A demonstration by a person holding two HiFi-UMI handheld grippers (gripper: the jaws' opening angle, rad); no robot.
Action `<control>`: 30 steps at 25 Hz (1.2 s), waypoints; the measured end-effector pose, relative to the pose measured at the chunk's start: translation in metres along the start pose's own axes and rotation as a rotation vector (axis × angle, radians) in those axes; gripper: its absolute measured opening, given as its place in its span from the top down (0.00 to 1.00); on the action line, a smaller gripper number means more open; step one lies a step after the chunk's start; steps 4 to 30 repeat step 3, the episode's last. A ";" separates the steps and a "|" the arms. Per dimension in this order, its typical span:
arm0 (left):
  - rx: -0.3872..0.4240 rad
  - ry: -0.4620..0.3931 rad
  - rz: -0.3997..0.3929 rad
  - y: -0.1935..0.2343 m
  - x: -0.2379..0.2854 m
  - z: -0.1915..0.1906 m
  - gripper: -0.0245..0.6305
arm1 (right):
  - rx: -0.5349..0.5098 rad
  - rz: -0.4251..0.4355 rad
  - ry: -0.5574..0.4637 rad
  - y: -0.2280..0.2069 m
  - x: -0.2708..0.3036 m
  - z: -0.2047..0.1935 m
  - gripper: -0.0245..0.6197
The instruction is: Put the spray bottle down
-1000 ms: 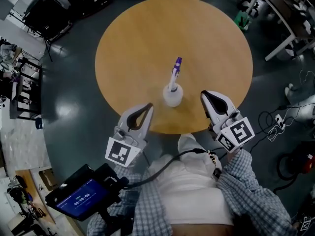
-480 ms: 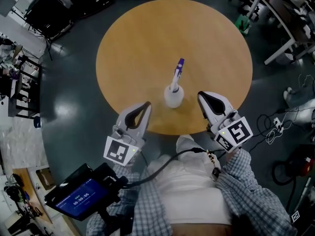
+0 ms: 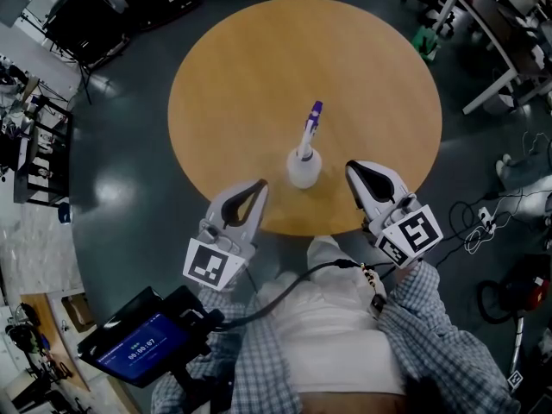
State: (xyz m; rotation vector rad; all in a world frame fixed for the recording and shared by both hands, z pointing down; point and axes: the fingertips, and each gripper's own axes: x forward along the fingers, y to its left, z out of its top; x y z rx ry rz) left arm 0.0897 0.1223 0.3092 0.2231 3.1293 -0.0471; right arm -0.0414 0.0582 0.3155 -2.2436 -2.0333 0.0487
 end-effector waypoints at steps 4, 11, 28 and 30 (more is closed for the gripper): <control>-0.007 0.006 0.000 -0.002 0.007 0.003 0.96 | 0.002 0.000 0.002 -0.007 -0.002 0.005 0.96; -0.007 0.006 0.000 -0.002 0.007 0.003 0.96 | 0.002 0.000 0.002 -0.007 -0.002 0.005 0.96; -0.007 0.006 0.000 -0.002 0.007 0.003 0.96 | 0.002 0.000 0.002 -0.007 -0.002 0.005 0.96; -0.007 0.006 0.000 -0.002 0.007 0.003 0.96 | 0.002 0.000 0.002 -0.007 -0.002 0.005 0.96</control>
